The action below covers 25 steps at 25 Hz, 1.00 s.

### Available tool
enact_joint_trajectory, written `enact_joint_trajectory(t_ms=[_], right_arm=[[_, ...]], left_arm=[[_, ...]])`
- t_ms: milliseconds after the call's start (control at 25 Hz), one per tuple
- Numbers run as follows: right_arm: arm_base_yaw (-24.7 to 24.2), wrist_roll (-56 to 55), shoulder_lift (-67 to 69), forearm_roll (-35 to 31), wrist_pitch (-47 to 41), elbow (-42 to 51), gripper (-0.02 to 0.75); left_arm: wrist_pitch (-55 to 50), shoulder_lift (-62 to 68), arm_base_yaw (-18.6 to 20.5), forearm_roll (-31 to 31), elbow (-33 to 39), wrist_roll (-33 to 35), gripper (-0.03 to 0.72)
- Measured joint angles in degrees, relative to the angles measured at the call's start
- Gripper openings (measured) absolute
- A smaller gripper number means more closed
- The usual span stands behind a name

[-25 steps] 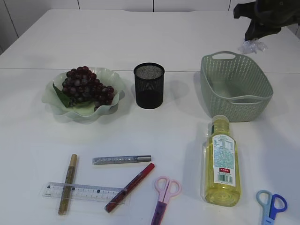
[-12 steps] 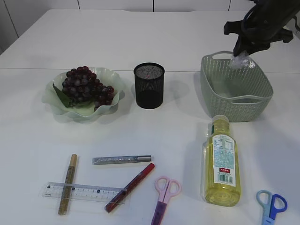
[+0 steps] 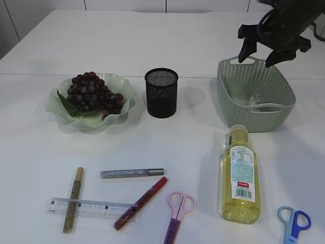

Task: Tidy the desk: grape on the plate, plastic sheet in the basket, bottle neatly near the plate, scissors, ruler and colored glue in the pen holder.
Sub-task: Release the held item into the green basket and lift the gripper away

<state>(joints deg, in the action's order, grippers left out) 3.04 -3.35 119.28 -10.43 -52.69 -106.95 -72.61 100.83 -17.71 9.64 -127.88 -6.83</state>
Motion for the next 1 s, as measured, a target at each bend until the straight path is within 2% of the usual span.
enact_joint_trajectory(t_ms=[280,400,840,1000], right_arm=[[0.00,-0.13,0.09,0.00,-10.76,-5.95,0.604],[0.00,-0.13,0.09,0.00,-16.61,-8.06,0.590],[0.00,-0.13,-0.29,-0.14,-18.30,-8.35,0.585],[0.07,-0.13,-4.46,0.79,-18.30,-7.26,0.585]], left_arm=[[0.00,0.00,0.00,0.00,0.00,0.00,0.347],[0.00,0.00,0.00,0.00,0.00,0.00,0.347],[0.00,0.00,0.00,0.00,0.00,0.00,0.344],[0.00,0.00,0.00,0.00,0.00,0.00,0.344]])
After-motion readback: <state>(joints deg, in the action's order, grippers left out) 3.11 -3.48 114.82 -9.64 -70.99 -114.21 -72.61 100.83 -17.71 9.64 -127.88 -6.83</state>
